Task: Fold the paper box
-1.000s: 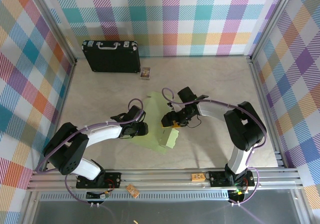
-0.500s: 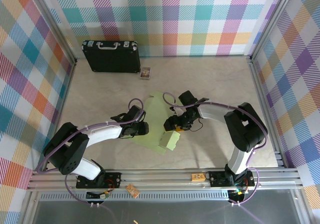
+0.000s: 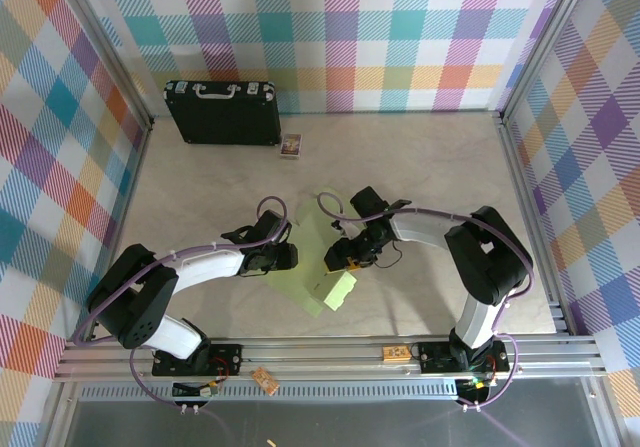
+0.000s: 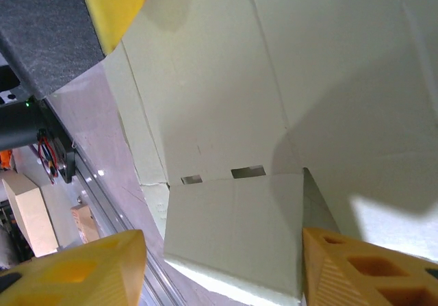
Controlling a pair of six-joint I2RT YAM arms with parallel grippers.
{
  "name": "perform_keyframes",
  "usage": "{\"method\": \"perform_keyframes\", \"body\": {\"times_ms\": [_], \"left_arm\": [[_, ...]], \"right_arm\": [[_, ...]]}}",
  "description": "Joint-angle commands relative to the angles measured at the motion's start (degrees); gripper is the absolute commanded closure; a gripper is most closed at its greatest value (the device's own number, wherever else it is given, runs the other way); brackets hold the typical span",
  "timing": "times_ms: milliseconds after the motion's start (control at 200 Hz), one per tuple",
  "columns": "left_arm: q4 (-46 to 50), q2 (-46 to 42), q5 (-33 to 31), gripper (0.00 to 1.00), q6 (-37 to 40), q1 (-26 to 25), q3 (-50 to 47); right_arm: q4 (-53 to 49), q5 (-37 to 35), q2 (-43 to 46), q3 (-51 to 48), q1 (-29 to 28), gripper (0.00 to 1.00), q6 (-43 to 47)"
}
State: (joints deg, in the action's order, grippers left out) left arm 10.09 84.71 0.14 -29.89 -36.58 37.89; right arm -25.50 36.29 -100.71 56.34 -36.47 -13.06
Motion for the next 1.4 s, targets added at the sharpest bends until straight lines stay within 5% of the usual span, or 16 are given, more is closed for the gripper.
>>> {"method": "perform_keyframes", "body": {"times_ms": [0,565,980,1180,1280,1390], "left_arm": [[2.8,1.5,0.9,0.62,0.8,0.4,-2.5],[2.1,1.0,1.3,0.62,0.9,0.4,-3.3],[2.4,-0.6,0.9,0.61,0.7,0.4,-3.6],[3.7,-4.9,0.0,0.61,0.5,0.4,-3.1],[7.4,-9.2,-1.3,0.61,0.4,0.4,-0.8],[11.6,-16.3,-5.0,0.56,-0.8,0.4,1.6]], "right_arm": [[0.0,2.9,-0.6,-0.1,-0.4,0.45,0.2],[6.4,5.1,0.6,-9.0,-0.5,0.48,-3.2],[7.5,5.7,1.6,-8.1,-0.4,0.85,-5.1],[4.8,4.0,4.6,-6.8,-0.5,0.92,-5.2],[0.9,0.9,6.9,-4.5,-0.5,0.94,-4.2],[-9.0,-10.2,8.4,2.0,-0.5,1.00,-1.5]]}}
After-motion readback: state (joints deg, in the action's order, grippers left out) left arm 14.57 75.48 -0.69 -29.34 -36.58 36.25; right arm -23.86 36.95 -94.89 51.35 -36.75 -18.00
